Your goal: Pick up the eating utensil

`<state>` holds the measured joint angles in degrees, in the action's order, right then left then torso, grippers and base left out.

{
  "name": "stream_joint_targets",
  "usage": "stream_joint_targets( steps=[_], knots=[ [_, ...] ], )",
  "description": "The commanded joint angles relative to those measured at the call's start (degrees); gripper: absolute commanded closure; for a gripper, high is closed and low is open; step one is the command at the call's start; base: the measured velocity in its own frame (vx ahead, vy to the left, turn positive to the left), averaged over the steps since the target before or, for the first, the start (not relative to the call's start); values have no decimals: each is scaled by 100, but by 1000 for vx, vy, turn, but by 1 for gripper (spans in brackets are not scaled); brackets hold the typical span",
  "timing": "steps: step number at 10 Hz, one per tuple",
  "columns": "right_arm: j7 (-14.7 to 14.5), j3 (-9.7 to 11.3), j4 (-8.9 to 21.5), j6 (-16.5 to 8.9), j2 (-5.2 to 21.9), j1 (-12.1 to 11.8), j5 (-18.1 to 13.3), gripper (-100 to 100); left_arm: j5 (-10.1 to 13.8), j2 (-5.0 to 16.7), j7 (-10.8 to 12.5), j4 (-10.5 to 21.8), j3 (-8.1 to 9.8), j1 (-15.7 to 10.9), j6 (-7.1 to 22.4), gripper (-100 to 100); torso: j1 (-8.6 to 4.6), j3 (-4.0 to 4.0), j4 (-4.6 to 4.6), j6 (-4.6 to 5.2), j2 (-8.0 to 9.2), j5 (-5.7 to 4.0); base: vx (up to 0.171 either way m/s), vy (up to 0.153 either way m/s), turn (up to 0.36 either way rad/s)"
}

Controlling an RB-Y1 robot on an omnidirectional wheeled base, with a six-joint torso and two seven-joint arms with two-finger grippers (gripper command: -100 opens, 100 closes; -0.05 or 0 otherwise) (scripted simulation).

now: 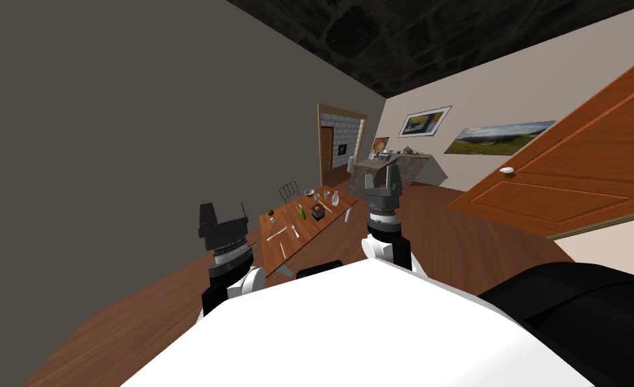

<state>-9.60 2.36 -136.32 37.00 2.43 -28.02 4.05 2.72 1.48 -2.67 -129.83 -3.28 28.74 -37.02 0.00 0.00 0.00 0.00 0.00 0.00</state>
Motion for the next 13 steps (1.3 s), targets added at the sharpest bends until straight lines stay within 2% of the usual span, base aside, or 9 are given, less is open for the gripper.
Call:
stream_joint_targets(
  steps=[1,6,7,9,10,12,13],
  knots=[
    [0,0,0,0,0,0,0,0,89,171,-18,256,-77,10,99,-100,0,0,0,0,0,0,-7,8,-260],
    [0,0,0,0,0,0,0,0,389,643,-89,1032,-281,-22,438,-100,11,2,1,2,4,2,-15,23,-239],
    [0,0,0,0,0,0,0,0,389,643,-89,1092,-281,-22,438,-100,10,2,1,1,4,2,-8,13,-104],
    [0,0,0,0,0,0,0,0,560,878,-135,1453,-379,-68,630,-100,5,0,0,2,1,1,-5,7,-278],
    [0,0,0,0,0,1,0,0,560,878,-135,1542,-379,-68,630,-100,6,0,0,3,0,1,-4,13,-92],
    [0,0,0,0,0,0,0,0,764,1131,-192,1946,-488,-133,855,-100,5,0,0,1,-1,1,-1,7,-296],
    [0,0,0,0,0,0,0,0,764,1131,-192,2046,-488,-133,855,-100,7,-1,0,2,-1,1,-1,16,-97]
  ],
)
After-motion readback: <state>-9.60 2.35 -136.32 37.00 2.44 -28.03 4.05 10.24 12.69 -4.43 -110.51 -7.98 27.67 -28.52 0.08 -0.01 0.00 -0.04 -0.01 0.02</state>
